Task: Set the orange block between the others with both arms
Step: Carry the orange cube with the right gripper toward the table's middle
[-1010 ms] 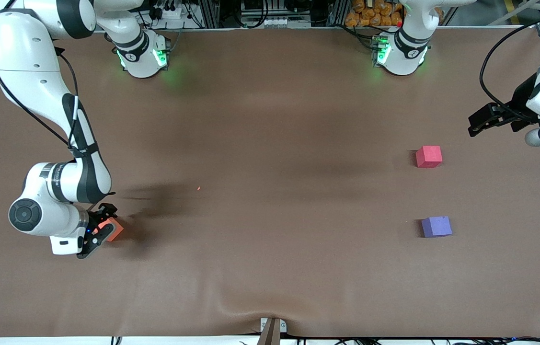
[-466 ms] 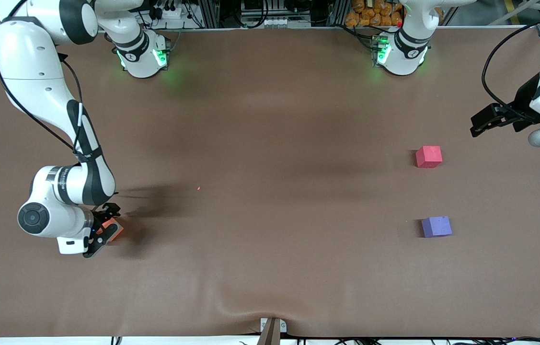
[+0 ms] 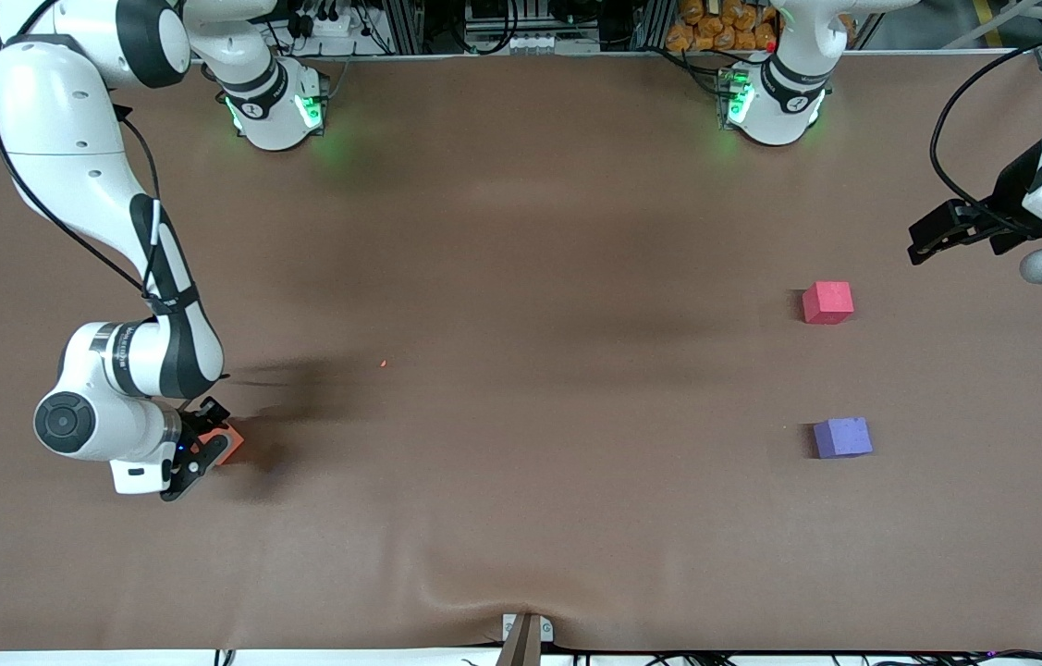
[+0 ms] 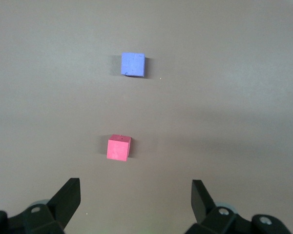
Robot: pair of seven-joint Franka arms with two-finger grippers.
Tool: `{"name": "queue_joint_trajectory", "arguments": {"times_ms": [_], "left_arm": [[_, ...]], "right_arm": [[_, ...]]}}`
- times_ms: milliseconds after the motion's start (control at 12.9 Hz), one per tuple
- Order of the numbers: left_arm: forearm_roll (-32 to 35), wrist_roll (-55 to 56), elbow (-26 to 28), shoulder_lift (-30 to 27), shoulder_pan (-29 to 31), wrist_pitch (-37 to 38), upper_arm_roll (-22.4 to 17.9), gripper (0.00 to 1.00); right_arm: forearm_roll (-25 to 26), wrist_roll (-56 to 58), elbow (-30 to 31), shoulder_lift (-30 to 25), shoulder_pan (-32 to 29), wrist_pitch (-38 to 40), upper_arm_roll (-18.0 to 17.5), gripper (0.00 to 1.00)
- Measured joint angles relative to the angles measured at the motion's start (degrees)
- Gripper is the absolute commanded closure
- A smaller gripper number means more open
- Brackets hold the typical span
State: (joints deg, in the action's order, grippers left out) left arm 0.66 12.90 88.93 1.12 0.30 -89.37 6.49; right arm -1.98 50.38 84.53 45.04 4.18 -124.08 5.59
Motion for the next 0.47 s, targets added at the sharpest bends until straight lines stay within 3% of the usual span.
{"name": "queue_joint_trajectory", "arguments": {"times_ms": [155,466], "left_arm": [[0.00,0.00,0.00,0.00,0.00,0.00,0.00,0.00],[0.00,0.00,0.00,0.00,0.00,0.00,-0.01,0.00]], "right_arm": [[-2.60,-0.36,-2.05,-0.36,0.44,-0.38,-1.98,0.65],[-17.14,-9.65,-2.88,-1.88,8.06,-0.26,-3.03,0.65]]}}
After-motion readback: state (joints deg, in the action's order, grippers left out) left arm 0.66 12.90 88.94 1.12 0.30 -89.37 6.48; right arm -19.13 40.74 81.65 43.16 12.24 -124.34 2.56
